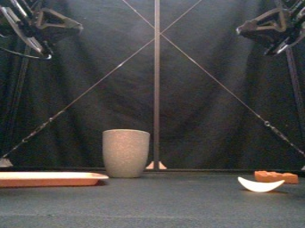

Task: Pick the pie then place it on the pink plate
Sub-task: Pick the pie

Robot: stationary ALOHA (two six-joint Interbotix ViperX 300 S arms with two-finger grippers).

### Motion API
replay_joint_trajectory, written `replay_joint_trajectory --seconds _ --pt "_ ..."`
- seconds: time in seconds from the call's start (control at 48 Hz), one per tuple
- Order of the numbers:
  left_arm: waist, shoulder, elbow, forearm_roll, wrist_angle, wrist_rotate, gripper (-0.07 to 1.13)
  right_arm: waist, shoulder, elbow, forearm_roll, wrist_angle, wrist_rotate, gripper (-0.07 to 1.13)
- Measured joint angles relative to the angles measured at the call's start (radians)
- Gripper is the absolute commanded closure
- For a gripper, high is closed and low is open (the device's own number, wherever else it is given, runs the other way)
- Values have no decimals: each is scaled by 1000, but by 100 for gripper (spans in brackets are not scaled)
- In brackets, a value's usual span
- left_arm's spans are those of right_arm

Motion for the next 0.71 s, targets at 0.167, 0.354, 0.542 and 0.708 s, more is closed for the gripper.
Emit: replay_joint_trajectory --seconds 0.167,0.354,0.542,0.708 --pt "2 11 0 0 9 3 107 -52 51 5 3 20 14 105" --pt "15 14 0 -2 9 3 107 -179 150 -26 86 92 46 90" --pt "21 15 2 -2 11 3 107 -258 213 -80 212 264 48 37" --pt "25 15 2 -2 11 3 107 -291 233 -86 267 319 49 -4"
